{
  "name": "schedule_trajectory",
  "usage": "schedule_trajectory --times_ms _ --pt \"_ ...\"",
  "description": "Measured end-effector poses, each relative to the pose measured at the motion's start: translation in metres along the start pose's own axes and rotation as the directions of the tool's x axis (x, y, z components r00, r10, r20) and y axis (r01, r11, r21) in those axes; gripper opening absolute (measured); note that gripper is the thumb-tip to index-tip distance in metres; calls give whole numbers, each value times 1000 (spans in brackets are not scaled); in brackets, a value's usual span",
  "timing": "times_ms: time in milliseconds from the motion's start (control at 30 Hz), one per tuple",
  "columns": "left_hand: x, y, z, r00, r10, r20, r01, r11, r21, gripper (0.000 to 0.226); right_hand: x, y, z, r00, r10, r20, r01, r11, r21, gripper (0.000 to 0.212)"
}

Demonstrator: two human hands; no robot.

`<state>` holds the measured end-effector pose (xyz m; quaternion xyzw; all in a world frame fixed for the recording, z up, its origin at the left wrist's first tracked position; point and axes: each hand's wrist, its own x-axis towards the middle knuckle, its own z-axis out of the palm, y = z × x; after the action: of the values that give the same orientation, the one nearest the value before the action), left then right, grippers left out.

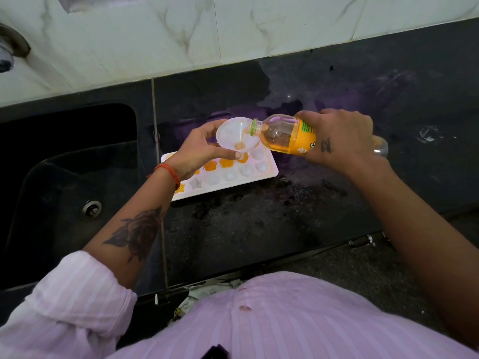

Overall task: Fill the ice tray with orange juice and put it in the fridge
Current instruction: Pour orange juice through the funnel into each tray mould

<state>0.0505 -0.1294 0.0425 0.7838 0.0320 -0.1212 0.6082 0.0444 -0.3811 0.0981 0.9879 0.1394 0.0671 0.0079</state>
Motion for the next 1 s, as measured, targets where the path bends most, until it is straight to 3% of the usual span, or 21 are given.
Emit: schedule_trajectory --times_ms 400,1000 --pt "0 10 2 1000 16 26 -16 1000 13 68 -6 7 0 996 52 75 -61 990 128 79" --pt "17 13 26 997 37 62 -39 999 24 64 -12 25 -1 997 81 17 -82 997 5 62"
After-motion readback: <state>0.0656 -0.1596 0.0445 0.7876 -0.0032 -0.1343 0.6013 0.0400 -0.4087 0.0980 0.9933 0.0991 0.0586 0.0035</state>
